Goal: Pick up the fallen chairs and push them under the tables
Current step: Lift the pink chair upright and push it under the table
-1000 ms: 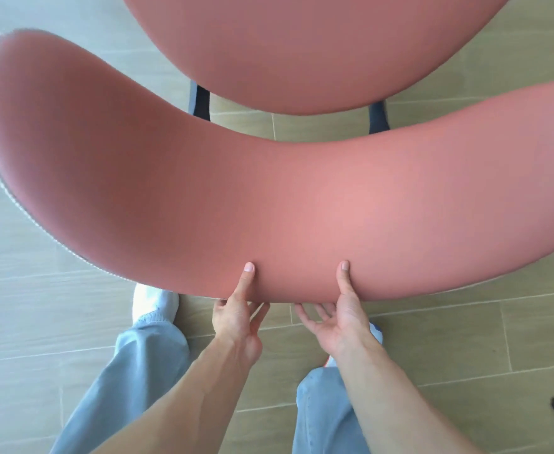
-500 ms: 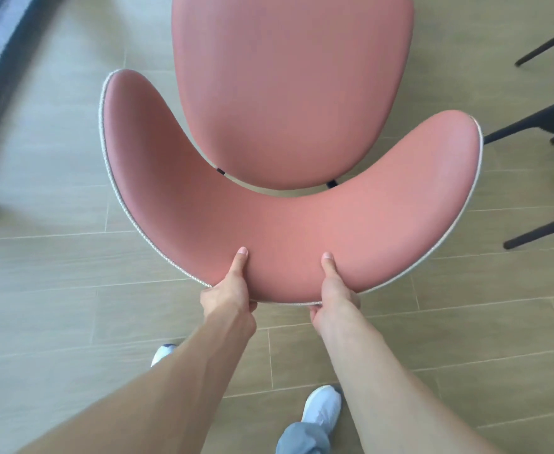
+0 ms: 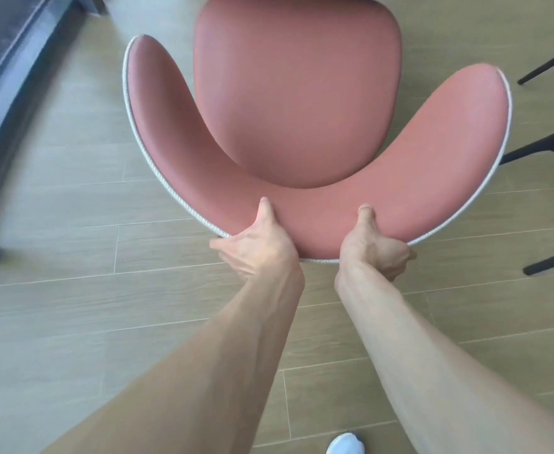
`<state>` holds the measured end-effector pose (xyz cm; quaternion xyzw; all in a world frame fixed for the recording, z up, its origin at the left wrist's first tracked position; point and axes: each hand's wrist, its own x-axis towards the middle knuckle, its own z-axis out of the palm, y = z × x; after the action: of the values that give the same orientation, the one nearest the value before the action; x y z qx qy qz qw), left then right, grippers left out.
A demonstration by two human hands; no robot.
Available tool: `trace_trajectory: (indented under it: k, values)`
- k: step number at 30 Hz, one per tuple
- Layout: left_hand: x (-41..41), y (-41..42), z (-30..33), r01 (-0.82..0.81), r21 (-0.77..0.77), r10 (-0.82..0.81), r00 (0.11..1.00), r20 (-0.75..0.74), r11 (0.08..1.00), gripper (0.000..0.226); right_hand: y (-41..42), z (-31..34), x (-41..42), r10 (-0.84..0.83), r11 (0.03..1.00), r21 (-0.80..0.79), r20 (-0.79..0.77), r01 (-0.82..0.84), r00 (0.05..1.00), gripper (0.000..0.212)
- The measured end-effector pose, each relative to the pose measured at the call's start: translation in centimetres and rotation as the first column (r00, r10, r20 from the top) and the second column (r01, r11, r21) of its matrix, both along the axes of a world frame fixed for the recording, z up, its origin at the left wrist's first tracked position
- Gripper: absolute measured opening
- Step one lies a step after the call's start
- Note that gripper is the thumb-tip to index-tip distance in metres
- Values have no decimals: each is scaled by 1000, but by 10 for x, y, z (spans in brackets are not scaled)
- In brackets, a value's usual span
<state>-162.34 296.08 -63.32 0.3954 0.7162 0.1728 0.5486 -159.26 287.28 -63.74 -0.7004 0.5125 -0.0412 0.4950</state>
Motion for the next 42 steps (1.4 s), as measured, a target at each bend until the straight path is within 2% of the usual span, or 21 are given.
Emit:
trace_trajectory:
  k: [3,10,23,36,42]
  values:
    - [37,10,14,-28,57,26,999,32,998,72,12,12,36,-10,1000,3,61,9,998,66]
    - [113,40,45,58,64,-58,998,-14,996,50,40,42,116,1,1000,15,117,-3,993,52]
    - [205,75,70,169,107,-154,979,-135,980,51,76,59,213,24,998,-64,85,-19,996,57]
    - [277,103,77,197,123,-177,972,-151,973,48,103,69,284,37,995,-92,80,-30,996,57]
    - [290,106,73,151,106,-129,973,-189,983,46,106,72,293,28,995,-97,48,-23,998,55]
